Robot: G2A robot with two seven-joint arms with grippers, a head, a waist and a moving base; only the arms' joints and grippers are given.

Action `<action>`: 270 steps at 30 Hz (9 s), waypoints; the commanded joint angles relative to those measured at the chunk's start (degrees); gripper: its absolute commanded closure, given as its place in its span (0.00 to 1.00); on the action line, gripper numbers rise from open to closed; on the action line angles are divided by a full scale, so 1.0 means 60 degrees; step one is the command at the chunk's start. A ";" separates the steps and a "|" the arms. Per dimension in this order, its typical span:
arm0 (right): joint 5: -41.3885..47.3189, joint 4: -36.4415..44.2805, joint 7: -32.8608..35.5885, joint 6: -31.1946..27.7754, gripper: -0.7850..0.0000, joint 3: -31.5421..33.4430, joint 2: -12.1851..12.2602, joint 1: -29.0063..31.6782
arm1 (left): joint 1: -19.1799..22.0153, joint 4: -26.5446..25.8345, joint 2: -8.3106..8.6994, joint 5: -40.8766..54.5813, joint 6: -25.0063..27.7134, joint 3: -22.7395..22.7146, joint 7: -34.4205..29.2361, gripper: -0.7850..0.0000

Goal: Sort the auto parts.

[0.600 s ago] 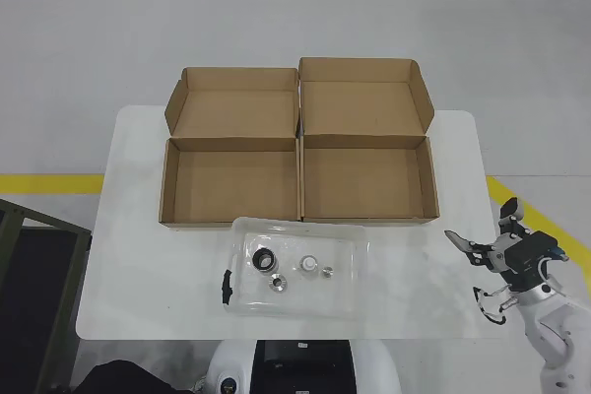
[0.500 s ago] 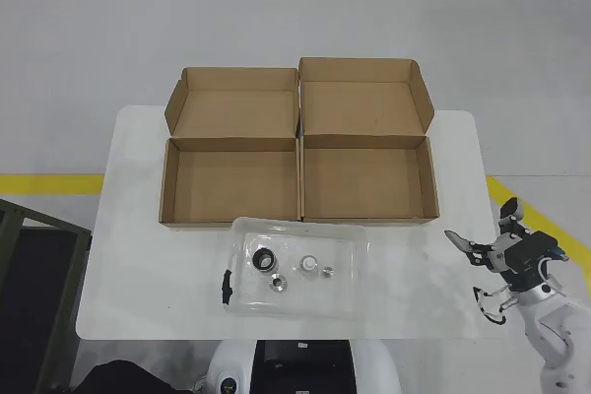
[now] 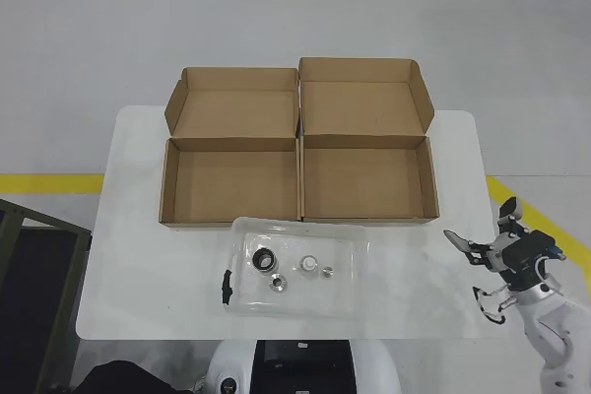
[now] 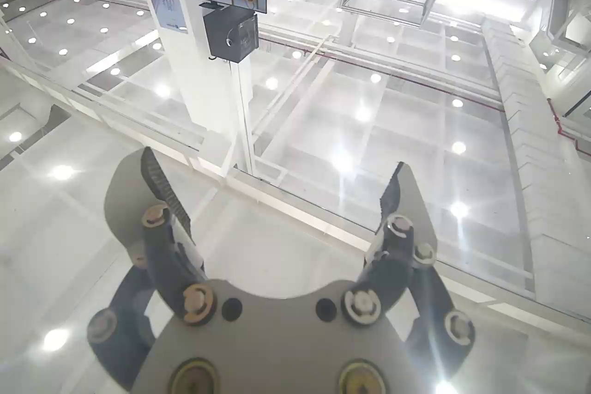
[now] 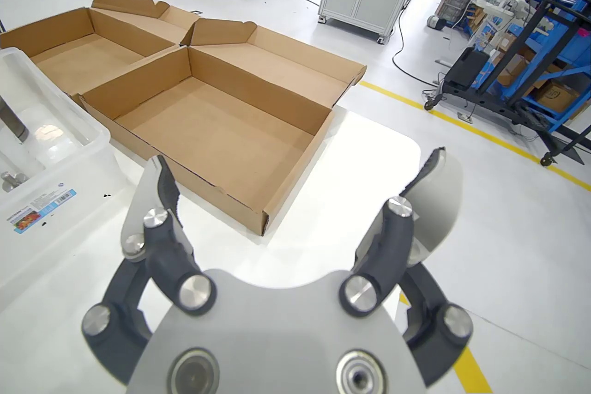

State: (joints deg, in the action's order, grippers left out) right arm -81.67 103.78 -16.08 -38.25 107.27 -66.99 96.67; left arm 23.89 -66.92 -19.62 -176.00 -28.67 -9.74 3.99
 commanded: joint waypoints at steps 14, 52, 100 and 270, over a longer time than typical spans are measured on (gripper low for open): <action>0.0034 0.1350 0.2261 -0.2153 0.00 -0.1192 0.0213 -0.0714 | 0.0000 0.0000 0.0000 0.0000 0.0000 0.0000 0.0000 0.00; 0.0827 0.1299 0.6486 -0.2845 0.00 -0.6473 0.0315 -0.3502 | 0.0000 0.0000 0.0000 0.0000 0.0000 0.0000 0.0000 0.00; 0.0956 0.0618 0.6754 -0.2680 1.00 -0.7741 0.0459 -0.4555 | 0.0000 0.0000 0.0000 0.0000 0.0000 0.0000 0.0000 0.00; 0.2047 0.1023 0.6564 -0.1521 0.00 -0.6224 0.0644 -0.5176 | 0.0000 0.0000 0.0000 0.0000 0.0000 0.0000 0.0000 0.00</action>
State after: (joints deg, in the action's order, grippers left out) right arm -69.29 108.83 22.80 -46.58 70.06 -63.24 64.88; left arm 23.89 -66.92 -19.62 -176.00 -28.67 -9.74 3.99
